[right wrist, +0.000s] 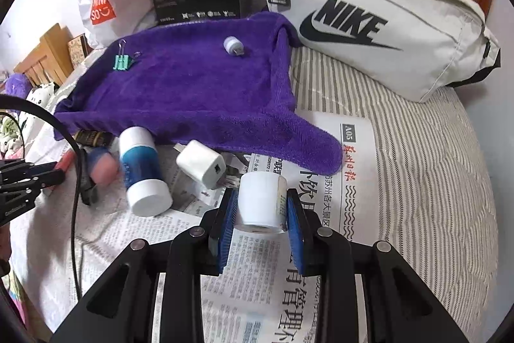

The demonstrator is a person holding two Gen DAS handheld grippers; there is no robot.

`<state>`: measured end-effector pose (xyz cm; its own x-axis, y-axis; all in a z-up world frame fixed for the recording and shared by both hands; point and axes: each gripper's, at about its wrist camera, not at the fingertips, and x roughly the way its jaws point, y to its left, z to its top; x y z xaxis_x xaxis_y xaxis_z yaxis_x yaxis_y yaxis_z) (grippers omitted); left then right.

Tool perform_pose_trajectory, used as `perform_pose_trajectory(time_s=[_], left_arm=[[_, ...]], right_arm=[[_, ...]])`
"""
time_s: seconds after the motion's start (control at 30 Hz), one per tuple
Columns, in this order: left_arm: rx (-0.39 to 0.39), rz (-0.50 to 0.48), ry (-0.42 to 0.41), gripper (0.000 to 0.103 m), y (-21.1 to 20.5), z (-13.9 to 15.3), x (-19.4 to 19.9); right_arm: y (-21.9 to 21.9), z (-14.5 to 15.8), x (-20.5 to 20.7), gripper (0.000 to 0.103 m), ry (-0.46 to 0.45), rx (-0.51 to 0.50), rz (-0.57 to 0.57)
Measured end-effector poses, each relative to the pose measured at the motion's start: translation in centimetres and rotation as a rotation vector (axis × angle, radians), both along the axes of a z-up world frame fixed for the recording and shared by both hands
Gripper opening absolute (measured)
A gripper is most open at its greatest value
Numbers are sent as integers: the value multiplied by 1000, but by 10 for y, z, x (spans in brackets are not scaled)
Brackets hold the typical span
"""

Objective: Organize rigid objects
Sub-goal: 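Carry the highlighter and the white roll onto the purple towel with both tools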

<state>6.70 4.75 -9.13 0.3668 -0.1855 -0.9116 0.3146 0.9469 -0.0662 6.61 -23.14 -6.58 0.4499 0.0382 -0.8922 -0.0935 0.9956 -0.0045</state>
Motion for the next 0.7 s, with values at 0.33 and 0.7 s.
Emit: perform_pose_trajectory(time_s=[0.33,0.7], left_arm=[[-11,11,-25,16,7,17,-1],[-35,33,-36,16,17,33,6]], right_arm=[[14,24,1,31,-51,5,44],[20,24,10,31,-46,32,61]])
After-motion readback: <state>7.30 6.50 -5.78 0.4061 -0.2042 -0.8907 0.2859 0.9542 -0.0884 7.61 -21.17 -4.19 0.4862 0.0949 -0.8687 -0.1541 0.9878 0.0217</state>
